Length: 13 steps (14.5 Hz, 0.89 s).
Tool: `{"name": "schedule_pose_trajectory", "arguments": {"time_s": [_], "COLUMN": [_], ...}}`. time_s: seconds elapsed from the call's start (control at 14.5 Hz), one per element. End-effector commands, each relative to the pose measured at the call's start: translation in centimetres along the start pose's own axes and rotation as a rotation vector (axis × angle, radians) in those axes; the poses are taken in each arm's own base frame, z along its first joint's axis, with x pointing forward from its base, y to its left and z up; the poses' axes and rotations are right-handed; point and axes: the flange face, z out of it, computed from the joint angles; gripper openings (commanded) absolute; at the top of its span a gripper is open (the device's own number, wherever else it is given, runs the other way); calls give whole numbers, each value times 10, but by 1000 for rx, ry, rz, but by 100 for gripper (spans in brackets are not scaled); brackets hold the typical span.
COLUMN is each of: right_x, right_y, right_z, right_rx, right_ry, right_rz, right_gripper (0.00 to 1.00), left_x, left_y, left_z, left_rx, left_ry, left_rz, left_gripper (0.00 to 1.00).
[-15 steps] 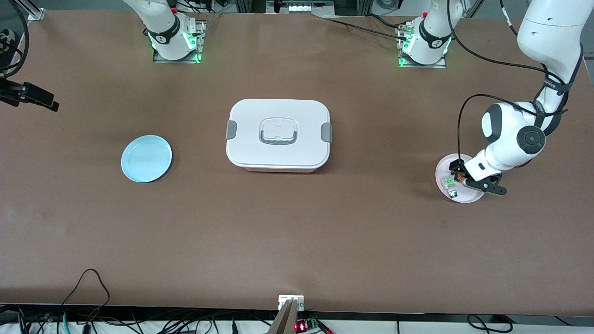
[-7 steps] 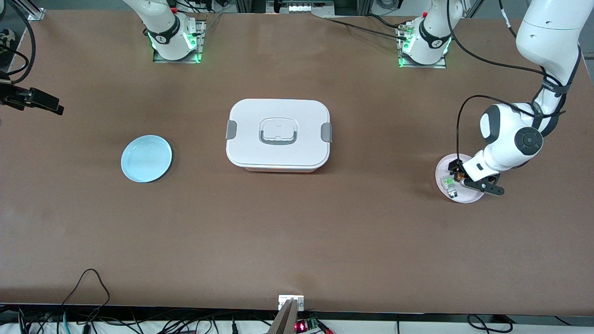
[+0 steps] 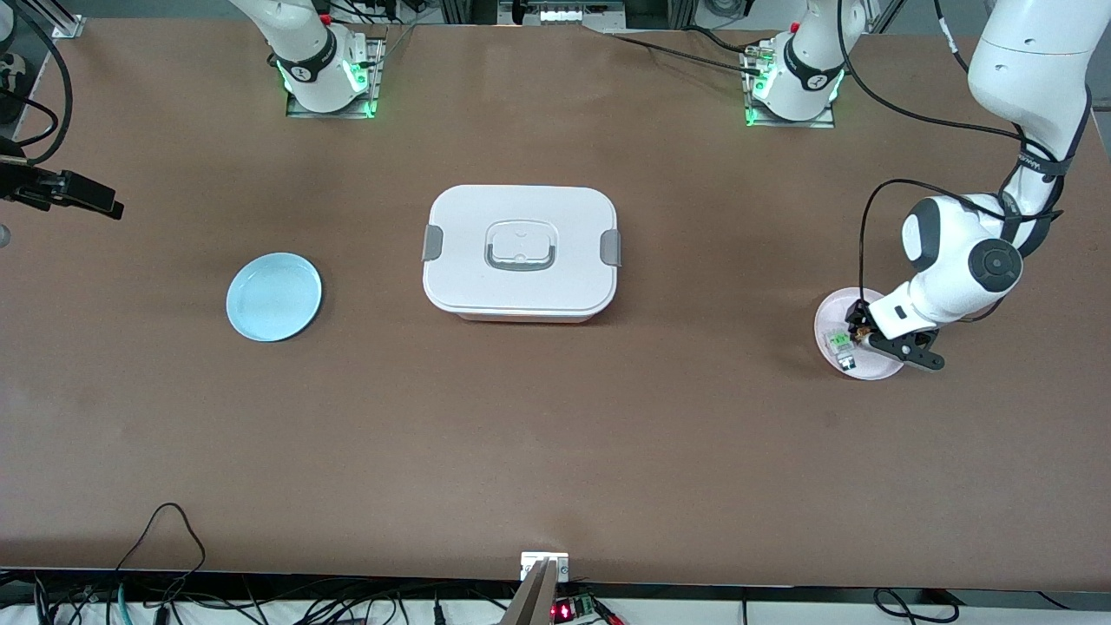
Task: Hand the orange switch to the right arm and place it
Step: 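Close the left gripper on the black-orange switch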
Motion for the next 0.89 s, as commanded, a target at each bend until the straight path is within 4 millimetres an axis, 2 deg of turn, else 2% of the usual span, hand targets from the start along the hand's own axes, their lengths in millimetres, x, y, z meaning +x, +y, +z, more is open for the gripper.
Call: {"name": "schedule_pose_trajectory", "arguments": {"time_s": [0.0, 0.07, 0.28, 0.41, 0.48, 0.62, 0.76, 0.83], "right_x": [1, 0, -1, 0, 4, 9, 18, 21], "right_y": [-1, -5, -13, -17, -21, -30, -38, -42], "right_z": [-5, -4, -6, -2, 2, 11, 23, 28], "right_rx": [28, 63, 139, 177, 213, 318, 405, 456], "right_ry": [8, 2, -2, -10, -18, -40, -68, -78], "right_rz": [-5, -6, -2, -11, -11, -4, 2, -3], "right_gripper": [100, 100, 100, 100, 100, 100, 100, 100], "left_x": [1, 1, 20, 39, 46, 50, 58, 65], "left_y": [-6, -7, -1, 23, 40, 57, 74, 90], "left_z": [-45, -57, -101, -123, -129, -131, -132, -133], "left_rx": [-5, -13, -52, -91, -144, -293, -408, -481], "left_ry": [-5, -30, -68, -84, -78, -16, 93, 172], "left_rz": [30, 70, 252, 442, 475, 462, 556, 596], "left_gripper": [0, 0, 0, 0, 0, 0, 0, 0]}}
